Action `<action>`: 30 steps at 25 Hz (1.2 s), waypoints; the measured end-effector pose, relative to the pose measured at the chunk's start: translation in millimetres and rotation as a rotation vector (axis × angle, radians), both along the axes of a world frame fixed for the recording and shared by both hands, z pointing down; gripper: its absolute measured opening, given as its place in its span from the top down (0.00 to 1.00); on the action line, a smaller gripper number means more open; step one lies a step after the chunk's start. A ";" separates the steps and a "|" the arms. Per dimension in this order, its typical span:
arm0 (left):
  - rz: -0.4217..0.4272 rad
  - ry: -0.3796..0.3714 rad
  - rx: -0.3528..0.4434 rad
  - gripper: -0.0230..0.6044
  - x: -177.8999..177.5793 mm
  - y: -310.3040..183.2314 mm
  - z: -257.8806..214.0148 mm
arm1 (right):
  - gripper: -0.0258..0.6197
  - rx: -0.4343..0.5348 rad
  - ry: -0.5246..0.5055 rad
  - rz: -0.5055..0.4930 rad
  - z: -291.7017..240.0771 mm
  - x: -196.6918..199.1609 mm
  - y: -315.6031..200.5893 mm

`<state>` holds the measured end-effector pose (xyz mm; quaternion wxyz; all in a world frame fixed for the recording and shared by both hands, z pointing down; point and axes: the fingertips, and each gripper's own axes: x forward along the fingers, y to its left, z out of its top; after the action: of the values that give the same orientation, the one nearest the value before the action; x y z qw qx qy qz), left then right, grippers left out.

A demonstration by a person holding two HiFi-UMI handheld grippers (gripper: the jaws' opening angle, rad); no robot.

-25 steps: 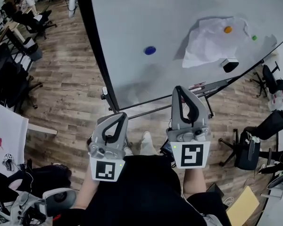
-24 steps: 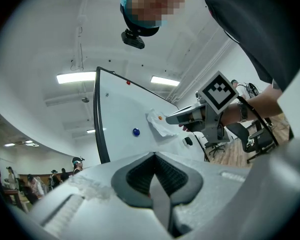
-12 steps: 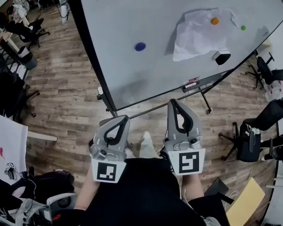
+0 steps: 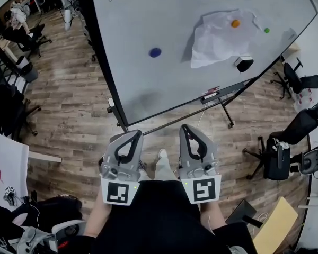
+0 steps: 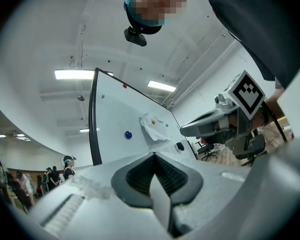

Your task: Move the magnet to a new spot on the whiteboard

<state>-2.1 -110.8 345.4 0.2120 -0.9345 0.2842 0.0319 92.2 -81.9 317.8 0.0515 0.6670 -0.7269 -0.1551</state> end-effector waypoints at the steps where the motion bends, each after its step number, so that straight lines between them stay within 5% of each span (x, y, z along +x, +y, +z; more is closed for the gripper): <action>1: 0.002 0.003 0.001 0.96 0.2 0.1 -0.7 | 0.96 -0.004 0.003 -0.004 1.3 -3.2 0.2; 30: -0.024 0.019 -0.013 0.96 -13.0 -0.2 2.0 | 0.96 -0.026 0.032 -0.025 7.5 -18.9 -0.2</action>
<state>-15.1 -111.1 347.5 0.2034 -0.9321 0.2973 0.0364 73.3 -82.1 325.2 0.0697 0.6545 -0.7363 -0.1570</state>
